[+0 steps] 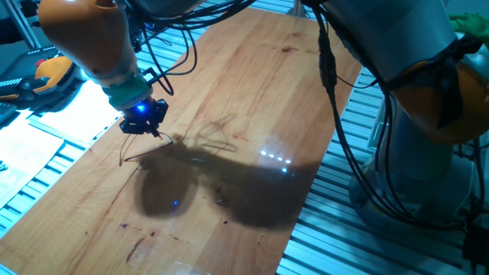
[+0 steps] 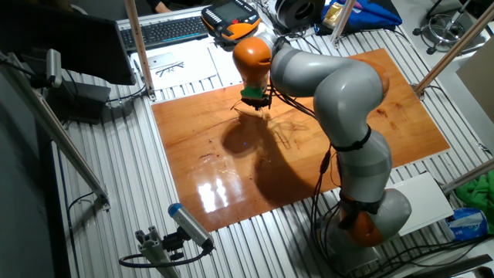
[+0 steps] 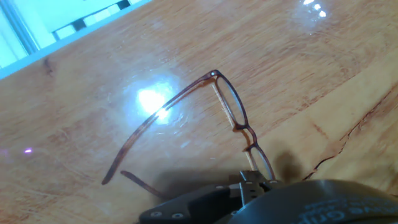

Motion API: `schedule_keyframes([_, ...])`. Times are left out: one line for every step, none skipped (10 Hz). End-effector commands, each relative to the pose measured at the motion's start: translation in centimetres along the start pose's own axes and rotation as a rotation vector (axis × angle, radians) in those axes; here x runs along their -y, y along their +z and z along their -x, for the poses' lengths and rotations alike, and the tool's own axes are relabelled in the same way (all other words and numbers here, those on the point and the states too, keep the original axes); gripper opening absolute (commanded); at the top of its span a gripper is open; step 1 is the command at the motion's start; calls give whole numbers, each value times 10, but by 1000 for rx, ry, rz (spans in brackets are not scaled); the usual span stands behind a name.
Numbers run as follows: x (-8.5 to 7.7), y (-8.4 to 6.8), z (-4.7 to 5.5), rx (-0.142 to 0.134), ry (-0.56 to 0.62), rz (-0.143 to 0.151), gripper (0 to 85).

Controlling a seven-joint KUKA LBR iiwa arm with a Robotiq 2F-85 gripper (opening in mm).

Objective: Unfold the leg of the glasses (with one hand)

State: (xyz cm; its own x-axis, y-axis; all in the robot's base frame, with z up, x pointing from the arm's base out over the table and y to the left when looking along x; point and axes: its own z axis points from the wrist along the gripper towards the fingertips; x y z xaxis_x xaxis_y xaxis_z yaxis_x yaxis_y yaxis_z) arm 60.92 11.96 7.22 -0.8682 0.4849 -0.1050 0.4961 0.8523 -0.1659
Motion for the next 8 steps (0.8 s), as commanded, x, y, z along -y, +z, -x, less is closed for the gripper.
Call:
schedule_keyframes([0, 0, 0, -6, 4, -4, 0])
schedule_keyframes([0, 1, 1, -11, 5, -10, 0])
schedule_keyframes([0, 1, 0, -20, 7, -24, 0])
schedule_keyframes([0, 1, 0, -29, 10, -15, 0])
schedule_keyframes([0, 0, 1, -28, 8, -13, 0])
schedule_keyframes([0, 0, 2, -33, 4, -14, 0])
schedule_keyframes([0, 0, 1, -39, 2, -14, 0])
schedule_keyframes([0, 0, 0, -42, 8, -11, 0])
